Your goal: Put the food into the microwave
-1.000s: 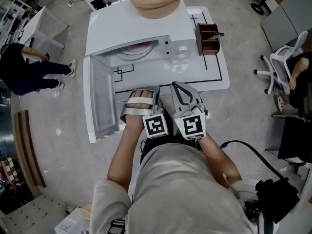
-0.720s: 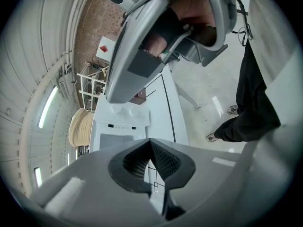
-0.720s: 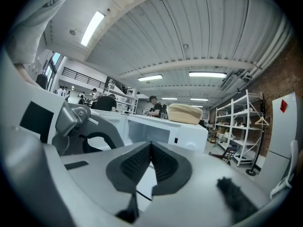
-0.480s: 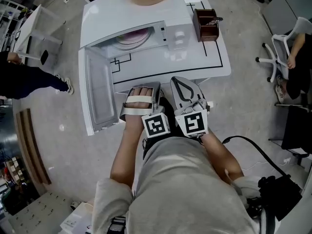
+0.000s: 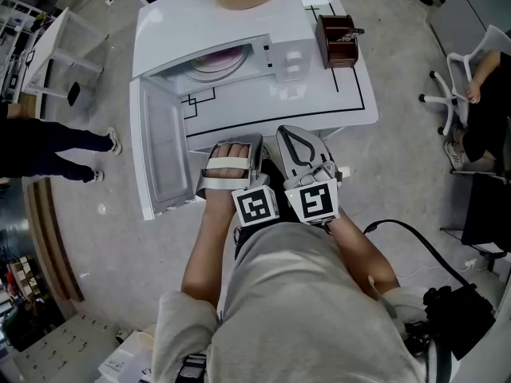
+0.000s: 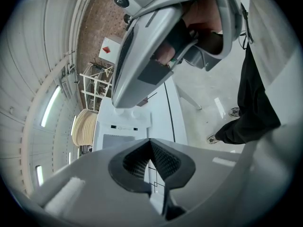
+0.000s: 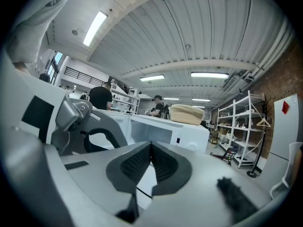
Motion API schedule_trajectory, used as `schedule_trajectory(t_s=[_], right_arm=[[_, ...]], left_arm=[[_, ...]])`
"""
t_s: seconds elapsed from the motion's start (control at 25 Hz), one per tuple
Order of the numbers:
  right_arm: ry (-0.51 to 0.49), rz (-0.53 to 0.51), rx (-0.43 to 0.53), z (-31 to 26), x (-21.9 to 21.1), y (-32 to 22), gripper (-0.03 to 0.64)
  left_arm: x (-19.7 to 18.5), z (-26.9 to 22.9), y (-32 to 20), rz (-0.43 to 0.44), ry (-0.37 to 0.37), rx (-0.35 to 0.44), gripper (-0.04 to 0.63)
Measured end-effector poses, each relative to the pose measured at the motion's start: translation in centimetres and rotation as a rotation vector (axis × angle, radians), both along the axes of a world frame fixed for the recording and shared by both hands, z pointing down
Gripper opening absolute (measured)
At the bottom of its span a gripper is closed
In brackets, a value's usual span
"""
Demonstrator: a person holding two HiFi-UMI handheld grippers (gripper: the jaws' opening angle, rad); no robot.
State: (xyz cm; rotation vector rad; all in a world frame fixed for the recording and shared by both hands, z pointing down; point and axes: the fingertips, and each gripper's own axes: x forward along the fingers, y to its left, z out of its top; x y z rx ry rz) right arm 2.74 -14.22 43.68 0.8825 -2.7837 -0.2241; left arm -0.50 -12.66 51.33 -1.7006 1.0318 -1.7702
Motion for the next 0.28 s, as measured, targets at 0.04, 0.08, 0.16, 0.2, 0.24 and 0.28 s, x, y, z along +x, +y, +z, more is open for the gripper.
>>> schedule_trajectory(t_s=[0.04,0.08,0.16,0.2,0.24,0.28], right_arm=[[0.0,-0.001,0.0,0.02,-0.02,0.0,0.01],[-0.001,-0.001,0.0,0.04,-0.02,-0.01,0.01],[-0.009,0.002,-0.001,0.12,0.07,-0.07,0.011],[-0.011,0.004,-0.002,0.17,0.11,-0.1,0.01],[-0.01,0.005,-0.002,0.21,0.14,-0.14,0.011],[-0.008,0.006,-0.003,0.24,0.16,-0.18,0.01]], left_arm=[[-0.04,-0.03,0.01,-0.001,-0.001,0.001,0.008],[-0.04,-0.09,0.01,-0.002,-0.003,0.003,0.008],[0.09,-0.28,-0.05,0.0,-0.008,0.01,0.008],[0.18,-0.36,-0.11,0.002,-0.009,0.012,0.008],[0.27,-0.43,-0.17,0.003,-0.009,0.014,0.008],[0.35,-0.5,-0.23,0.004,-0.008,0.015,0.008]])
